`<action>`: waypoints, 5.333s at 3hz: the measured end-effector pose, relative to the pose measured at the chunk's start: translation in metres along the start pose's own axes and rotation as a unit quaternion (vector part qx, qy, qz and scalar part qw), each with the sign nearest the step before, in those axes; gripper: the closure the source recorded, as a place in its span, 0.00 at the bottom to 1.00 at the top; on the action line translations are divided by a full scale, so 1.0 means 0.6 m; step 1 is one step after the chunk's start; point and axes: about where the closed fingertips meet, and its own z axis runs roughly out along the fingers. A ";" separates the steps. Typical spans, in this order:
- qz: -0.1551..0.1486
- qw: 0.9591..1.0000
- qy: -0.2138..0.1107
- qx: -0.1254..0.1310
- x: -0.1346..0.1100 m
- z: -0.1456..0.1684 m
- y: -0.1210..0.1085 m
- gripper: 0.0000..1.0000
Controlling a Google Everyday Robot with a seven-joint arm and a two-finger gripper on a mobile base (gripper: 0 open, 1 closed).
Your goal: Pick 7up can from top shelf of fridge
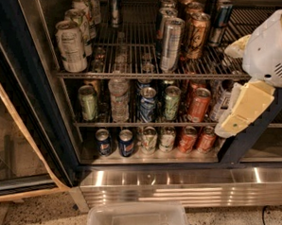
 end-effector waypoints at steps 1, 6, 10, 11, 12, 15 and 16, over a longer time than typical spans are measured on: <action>-0.003 1.000 -0.004 0.003 -0.018 0.007 0.003 0.00; -0.016 0.977 -0.177 0.115 -0.243 0.018 -0.010 0.00; 0.031 0.912 -0.357 0.201 -0.424 0.019 -0.015 0.00; 0.042 0.891 -0.416 0.179 -0.487 0.033 -0.026 0.00; 0.057 0.870 -0.474 0.127 -0.531 0.057 -0.020 0.00; 0.088 0.836 -0.538 0.060 -0.558 0.097 0.024 0.00; 0.094 0.833 -0.543 0.046 -0.575 0.112 0.045 0.00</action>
Offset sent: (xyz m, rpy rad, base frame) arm 0.0190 0.0676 0.0089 0.2035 -0.1742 -0.0495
